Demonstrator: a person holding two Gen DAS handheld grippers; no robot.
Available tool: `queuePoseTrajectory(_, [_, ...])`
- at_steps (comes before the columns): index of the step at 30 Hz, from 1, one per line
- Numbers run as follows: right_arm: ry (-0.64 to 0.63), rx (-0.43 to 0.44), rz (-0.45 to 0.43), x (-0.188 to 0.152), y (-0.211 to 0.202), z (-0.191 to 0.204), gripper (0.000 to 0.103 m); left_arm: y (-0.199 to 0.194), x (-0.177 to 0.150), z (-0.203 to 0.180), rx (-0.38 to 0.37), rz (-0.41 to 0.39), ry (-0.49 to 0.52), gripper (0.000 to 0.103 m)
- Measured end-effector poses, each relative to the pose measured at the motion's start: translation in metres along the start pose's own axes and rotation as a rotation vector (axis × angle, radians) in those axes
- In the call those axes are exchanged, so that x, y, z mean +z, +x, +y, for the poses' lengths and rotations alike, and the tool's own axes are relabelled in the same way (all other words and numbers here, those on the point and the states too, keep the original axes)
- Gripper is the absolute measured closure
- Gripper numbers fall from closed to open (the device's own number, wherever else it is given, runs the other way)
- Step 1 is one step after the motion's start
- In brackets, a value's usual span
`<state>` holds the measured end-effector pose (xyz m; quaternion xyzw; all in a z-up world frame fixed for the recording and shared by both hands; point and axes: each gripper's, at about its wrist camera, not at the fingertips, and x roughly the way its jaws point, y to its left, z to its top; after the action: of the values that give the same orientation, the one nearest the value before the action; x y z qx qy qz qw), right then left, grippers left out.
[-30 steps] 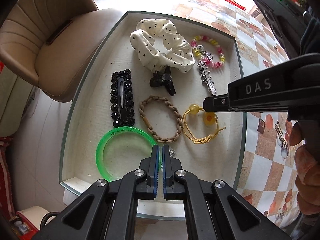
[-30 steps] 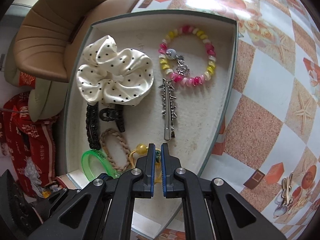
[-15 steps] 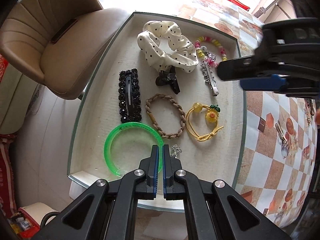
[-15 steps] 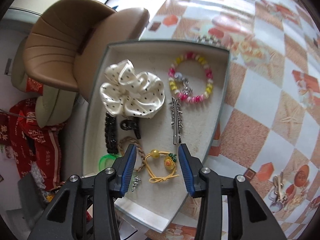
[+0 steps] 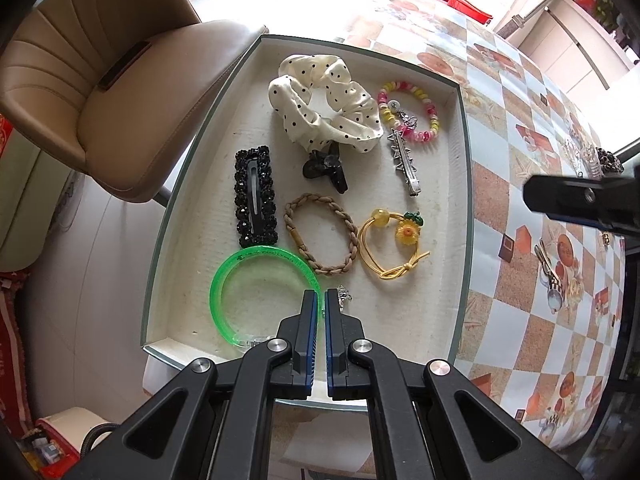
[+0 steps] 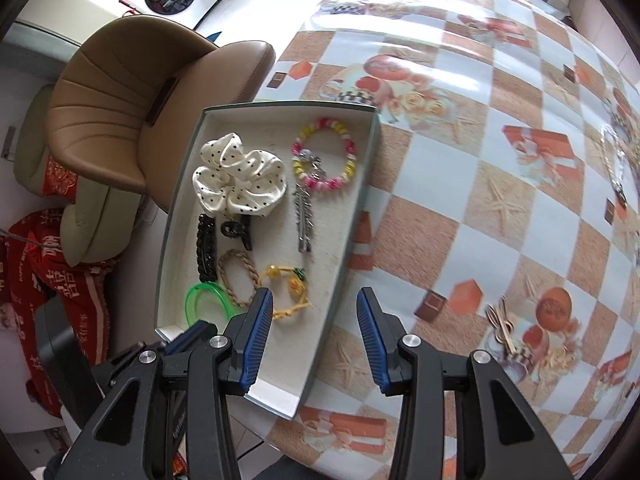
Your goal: Organize jewelry
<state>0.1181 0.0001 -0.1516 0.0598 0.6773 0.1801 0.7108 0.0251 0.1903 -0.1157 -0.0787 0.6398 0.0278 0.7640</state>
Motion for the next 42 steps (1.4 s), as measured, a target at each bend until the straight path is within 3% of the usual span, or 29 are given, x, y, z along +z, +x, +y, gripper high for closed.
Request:
queuePoseTrajectory(11, [0.001, -0.002, 0.004, -0.013, -0.005, -0.003, 0.051, -0.004, 0.001, 0.001, 0.013, 0.011, -0.011, 0.097])
queuePoseTrajectory(19, [-0.006, 0.002, 0.004, -0.017, -0.007, -0.003, 0.041, -0.01, 0.001, 0.006, 0.007, 0.013, -0.032, 0.097])
queuePoseTrajectory(20, [-0.005, 0.004, 0.005, -0.017, -0.007, -0.003, 0.04, -0.01, 0.001, 0.007, 0.009, 0.017, -0.035, 0.095])
queuePoseTrajectory(21, [-0.005, 0.005, 0.007, -0.017, -0.007, -0.003, 0.04, -0.011, 0.0, 0.008, 0.004, 0.02, -0.039, 0.045])
queuePoseTrajectory(22, [-0.005, 0.006, 0.007, -0.018, -0.007, -0.003, 0.04, -0.01, 0.0, 0.009, 0.001, 0.029, -0.043, 0.006])
queuePoseTrajectory(23, [-0.006, 0.007, 0.007, -0.018, -0.007, -0.003, 0.039, -0.009, -0.001, 0.01, 0.002, 0.017, -0.049, 0.0])
queuePoseTrajectory(29, [-0.005, 0.004, -0.004, -0.02, -0.009, -0.003, 0.024, 0.016, -0.006, 0.008, 0.034, 0.002, -0.034, 0.0])
queuePoseTrajectory(35, [-0.036, -0.035, -0.016, -0.022, -0.015, 0.003, 0.021, 0.031, -0.015, 0.012, 0.109, -0.027, -0.042, 0.0])
queuePoseTrajectory(37, [-0.049, -0.05, -0.024, -0.023, -0.017, 0.006, 0.012, 0.034, -0.018, 0.015, 0.128, -0.035, -0.05, 0.0])
queuePoseTrajectory(42, [-0.093, -0.103, -0.078, -0.029, -0.027, 0.019, 0.012, 0.034, -0.025, 0.021, 0.148, -0.056, -0.079, 0.0])
